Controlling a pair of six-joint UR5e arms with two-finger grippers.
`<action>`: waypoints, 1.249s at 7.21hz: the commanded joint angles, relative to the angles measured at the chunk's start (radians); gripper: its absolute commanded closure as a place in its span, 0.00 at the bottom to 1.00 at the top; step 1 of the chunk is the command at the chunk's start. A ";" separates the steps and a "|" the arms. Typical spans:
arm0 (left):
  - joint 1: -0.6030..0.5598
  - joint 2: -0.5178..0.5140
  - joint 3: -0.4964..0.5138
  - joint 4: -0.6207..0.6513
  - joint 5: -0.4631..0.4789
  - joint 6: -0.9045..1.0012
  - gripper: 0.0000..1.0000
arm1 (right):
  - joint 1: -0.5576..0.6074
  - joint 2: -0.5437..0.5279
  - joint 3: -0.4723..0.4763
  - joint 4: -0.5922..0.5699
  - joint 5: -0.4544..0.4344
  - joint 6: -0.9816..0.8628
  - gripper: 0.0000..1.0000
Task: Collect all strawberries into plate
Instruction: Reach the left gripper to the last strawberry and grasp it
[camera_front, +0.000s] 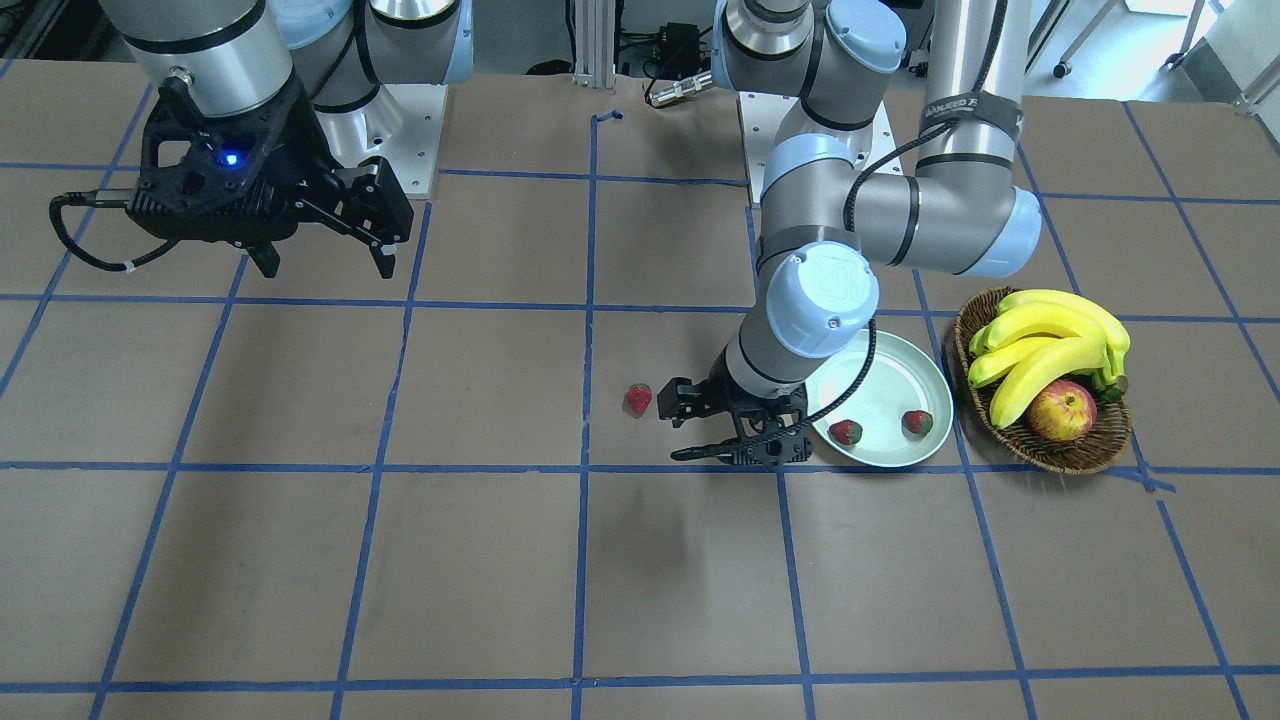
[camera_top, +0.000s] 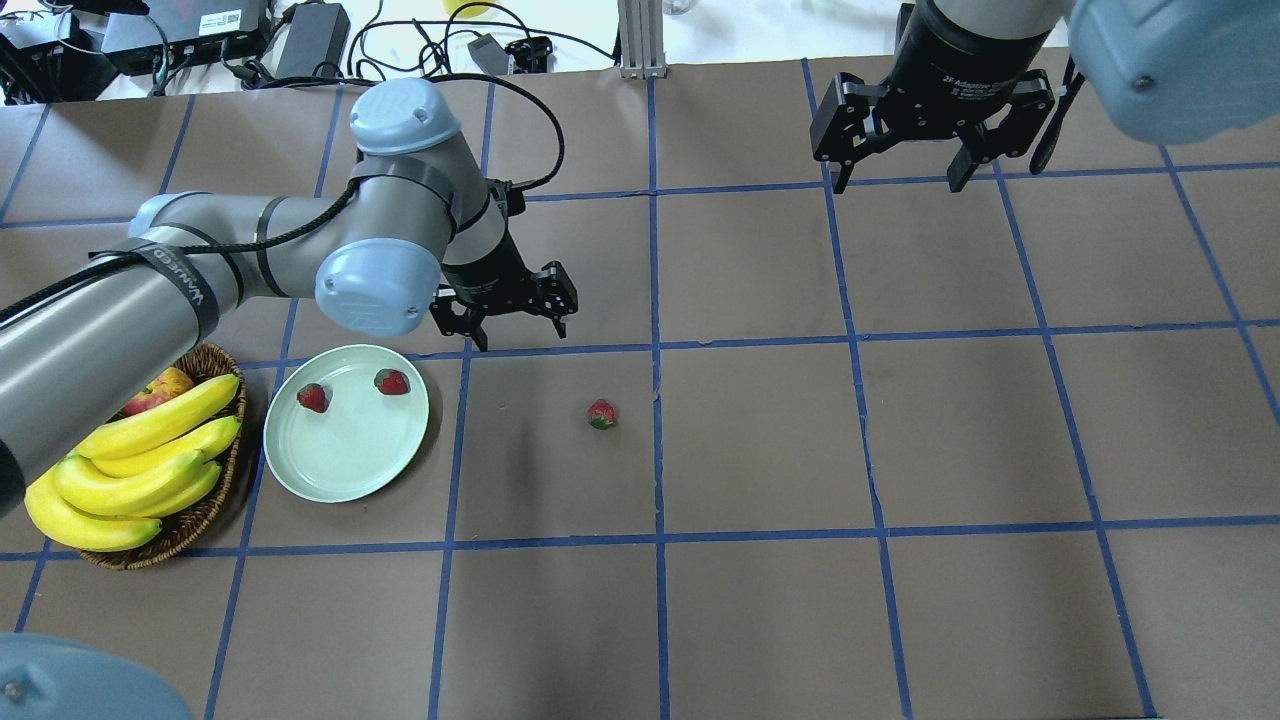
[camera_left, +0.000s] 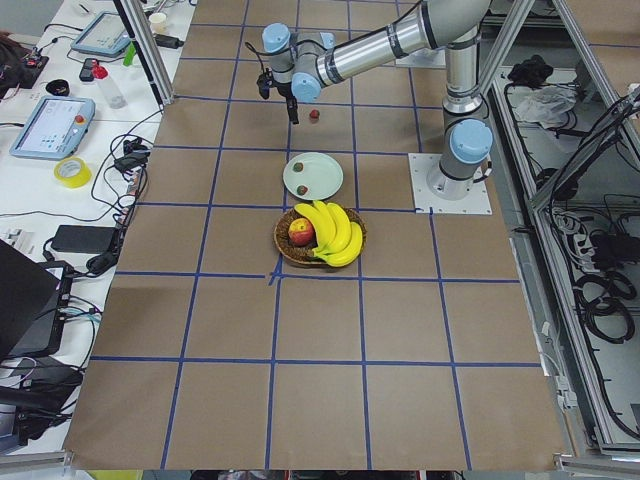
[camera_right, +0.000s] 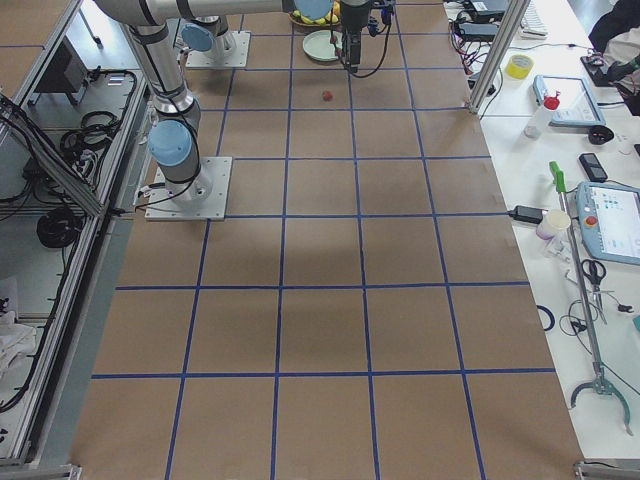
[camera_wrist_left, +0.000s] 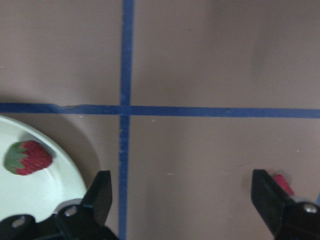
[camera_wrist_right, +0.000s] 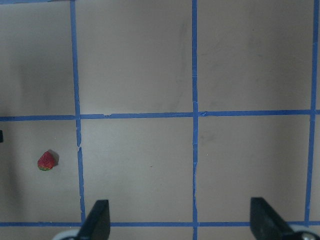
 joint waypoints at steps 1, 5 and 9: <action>-0.079 -0.030 -0.024 0.055 -0.027 -0.088 0.00 | 0.000 0.000 0.000 0.002 0.000 0.000 0.00; -0.093 -0.058 -0.129 0.181 -0.044 -0.115 0.00 | 0.000 0.000 0.000 0.002 0.000 0.000 0.00; -0.093 -0.058 -0.130 0.172 -0.087 -0.118 1.00 | 0.000 0.000 0.000 0.003 0.000 0.000 0.00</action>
